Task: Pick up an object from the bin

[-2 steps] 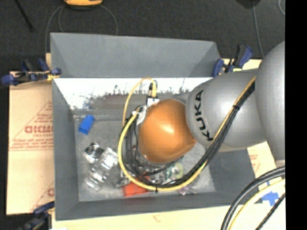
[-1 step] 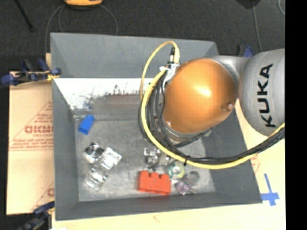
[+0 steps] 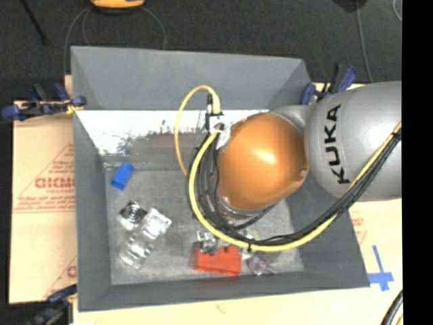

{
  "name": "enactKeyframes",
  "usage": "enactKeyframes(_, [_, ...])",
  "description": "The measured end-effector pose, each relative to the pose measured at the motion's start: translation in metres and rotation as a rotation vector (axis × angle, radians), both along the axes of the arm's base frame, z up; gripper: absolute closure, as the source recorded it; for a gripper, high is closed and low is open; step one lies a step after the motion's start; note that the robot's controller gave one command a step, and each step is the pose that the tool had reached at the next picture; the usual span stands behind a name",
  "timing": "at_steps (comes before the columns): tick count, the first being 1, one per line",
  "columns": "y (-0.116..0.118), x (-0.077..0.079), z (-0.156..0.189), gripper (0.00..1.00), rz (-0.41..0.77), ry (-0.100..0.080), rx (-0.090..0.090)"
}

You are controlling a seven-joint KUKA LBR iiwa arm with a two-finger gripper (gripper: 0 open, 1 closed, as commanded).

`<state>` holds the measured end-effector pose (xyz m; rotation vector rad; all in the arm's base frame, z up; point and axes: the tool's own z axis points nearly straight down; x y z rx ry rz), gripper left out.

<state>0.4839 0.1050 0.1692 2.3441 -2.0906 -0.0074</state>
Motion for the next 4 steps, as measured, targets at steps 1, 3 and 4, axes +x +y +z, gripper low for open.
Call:
enactKeyframes(1, [0.001, 0.001, 0.002, 0.00, -0.003, -0.003, 0.001])
enactKeyframes(3, [-0.026, -0.010, -0.040, 0.00, 0.369, -0.005, -0.002])
enactKeyframes(4, [-0.048, -0.002, -0.094, 0.00, 0.287, -0.007, -0.004])
